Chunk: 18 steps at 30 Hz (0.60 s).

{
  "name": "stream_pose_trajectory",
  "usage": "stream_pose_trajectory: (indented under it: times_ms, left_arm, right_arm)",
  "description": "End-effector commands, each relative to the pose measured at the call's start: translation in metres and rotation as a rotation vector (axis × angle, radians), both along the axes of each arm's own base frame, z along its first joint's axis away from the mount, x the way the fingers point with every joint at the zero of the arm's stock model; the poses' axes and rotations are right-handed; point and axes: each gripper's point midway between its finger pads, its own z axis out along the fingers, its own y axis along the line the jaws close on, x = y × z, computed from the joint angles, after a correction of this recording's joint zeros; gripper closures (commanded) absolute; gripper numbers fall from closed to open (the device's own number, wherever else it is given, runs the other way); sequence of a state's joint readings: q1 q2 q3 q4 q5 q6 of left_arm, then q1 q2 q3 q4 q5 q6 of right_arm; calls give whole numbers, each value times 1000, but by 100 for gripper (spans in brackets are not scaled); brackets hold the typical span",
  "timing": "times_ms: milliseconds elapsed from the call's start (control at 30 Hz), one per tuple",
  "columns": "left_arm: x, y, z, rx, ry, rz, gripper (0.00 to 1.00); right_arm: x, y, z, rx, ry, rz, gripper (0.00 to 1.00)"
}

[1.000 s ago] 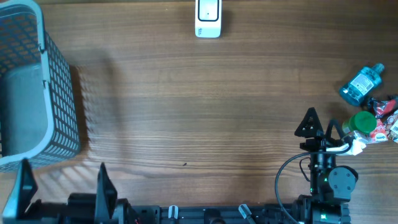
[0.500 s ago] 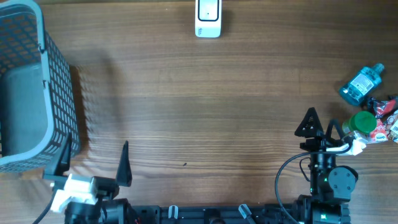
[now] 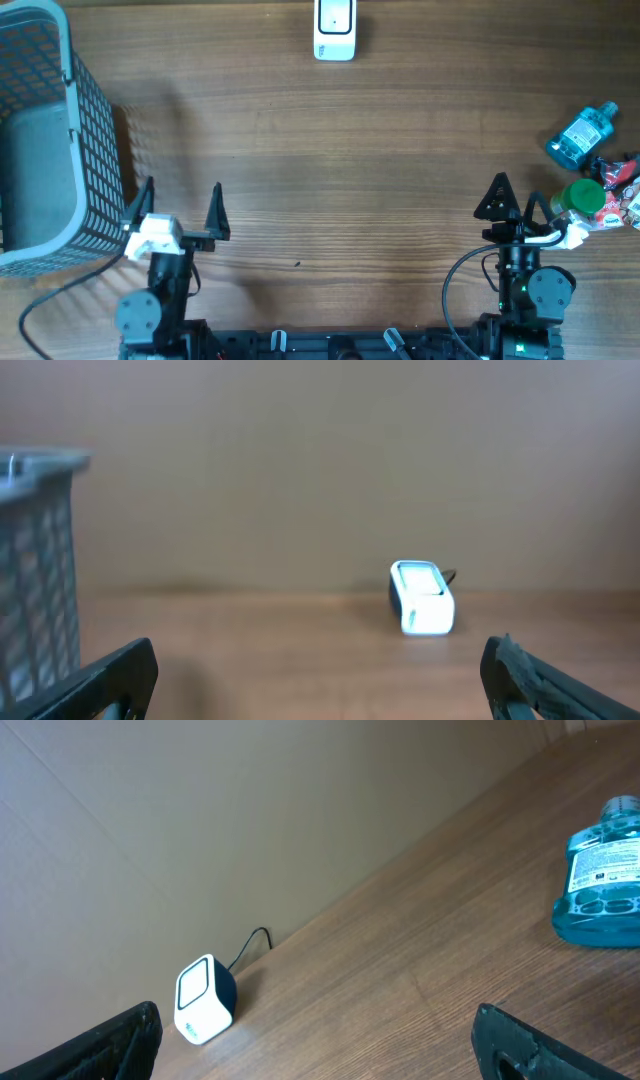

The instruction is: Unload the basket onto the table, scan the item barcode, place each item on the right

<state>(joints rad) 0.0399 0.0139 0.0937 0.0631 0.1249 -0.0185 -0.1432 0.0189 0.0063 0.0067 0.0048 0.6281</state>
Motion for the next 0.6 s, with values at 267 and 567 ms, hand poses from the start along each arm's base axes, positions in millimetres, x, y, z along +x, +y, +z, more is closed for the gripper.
stream_pose_trajectory:
  times_ms: [267,567]
  left_arm:
    - [7,26,-74,-78,215,154,0]
    - [8,24,-74,-63,214,144,0]
  right_arm:
    - [-1,-5,0,7,-1,-25,0]
    - [-1,-5,0,7,-1,-25,0]
